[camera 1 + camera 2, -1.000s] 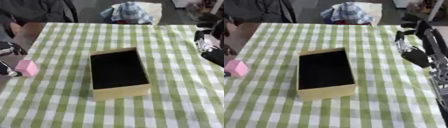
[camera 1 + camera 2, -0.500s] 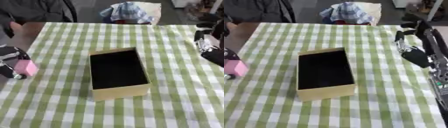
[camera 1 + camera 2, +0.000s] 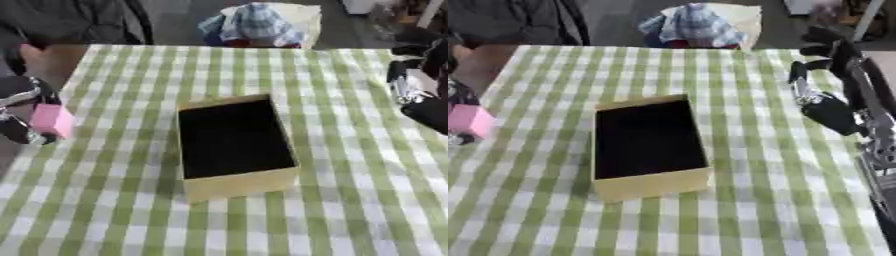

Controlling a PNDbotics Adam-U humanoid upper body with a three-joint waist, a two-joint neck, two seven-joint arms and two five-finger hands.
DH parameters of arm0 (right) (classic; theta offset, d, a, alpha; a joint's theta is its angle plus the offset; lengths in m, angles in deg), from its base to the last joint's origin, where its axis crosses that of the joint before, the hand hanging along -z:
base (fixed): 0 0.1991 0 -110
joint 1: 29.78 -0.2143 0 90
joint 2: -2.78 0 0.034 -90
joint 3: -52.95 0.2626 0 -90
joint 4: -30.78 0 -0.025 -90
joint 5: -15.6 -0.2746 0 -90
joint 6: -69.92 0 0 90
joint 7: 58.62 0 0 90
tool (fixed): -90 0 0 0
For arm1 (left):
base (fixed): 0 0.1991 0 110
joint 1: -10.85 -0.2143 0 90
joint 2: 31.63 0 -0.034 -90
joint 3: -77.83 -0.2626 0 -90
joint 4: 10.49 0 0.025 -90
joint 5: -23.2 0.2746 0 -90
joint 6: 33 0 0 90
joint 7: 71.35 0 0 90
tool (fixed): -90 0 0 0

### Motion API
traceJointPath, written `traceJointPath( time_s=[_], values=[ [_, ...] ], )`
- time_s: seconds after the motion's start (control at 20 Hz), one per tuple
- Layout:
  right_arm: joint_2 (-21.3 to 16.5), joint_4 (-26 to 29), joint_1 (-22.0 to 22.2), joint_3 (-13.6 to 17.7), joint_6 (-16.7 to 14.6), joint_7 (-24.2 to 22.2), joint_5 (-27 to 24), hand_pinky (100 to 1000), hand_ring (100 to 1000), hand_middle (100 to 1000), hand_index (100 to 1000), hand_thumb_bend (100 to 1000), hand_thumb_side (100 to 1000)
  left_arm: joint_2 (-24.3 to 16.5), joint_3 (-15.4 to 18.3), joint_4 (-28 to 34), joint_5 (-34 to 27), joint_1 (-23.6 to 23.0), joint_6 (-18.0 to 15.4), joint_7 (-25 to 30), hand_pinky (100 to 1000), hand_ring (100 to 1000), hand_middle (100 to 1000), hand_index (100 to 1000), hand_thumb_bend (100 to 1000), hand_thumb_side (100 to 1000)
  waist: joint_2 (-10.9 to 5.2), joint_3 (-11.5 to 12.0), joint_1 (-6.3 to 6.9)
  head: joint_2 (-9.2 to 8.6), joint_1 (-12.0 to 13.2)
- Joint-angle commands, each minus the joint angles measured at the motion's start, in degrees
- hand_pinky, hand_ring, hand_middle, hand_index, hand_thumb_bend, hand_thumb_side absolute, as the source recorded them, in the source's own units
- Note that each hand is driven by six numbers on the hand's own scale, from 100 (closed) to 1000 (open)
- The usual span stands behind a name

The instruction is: Pick up objects on the table and place them in the box.

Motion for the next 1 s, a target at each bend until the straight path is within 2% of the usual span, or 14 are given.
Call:
traceJointPath(
  time_s=[0.05,0.2,0.4,0.7,1.0],
  values=[
    [-1.1,0.3,-0.5,0.5,-0.3,-0.2,-0.1,719,807,827,925,100,430,-3.2,0.5,6.9,-3.7,2.5,0.4,0.2,725,540,449,594,344,100,-1.03,-0.1,0.19,0.30,-0.1],
    [-1.1,0.3,-0.5,0.4,-0.3,-0.2,-0.1,719,807,827,925,100,429,-2.3,-1.5,11.7,-6.6,4.8,-0.3,1.6,726,544,454,600,342,100,-1.17,-0.2,0.21,0.34,-0.2],
    [-0.9,0.3,-0.6,0.4,-0.3,-0.3,-0.2,719,807,827,925,100,429,3.1,-4.8,15.7,-9.0,9.2,-1.2,4.4,727,548,459,606,310,100,-1.27,-0.7,0.10,0.41,-0.2],
    [-0.6,0.3,-1.1,0.2,-0.4,-0.5,-0.3,720,807,827,925,100,428,11.4,-10.8,16.5,-10.0,15.1,-4.0,9.6,728,557,466,609,311,100,-1.08,-2.4,-0.07,0.30,0.3],
    [-0.4,0.4,-1.5,0.2,-0.4,-0.5,-0.4,720,807,827,925,100,428,16.1,-15.1,14.8,-8.9,15.4,-6.6,13.2,727,562,470,612,297,100,-0.76,-3.2,-0.17,0.00,0.5]
  ],
)
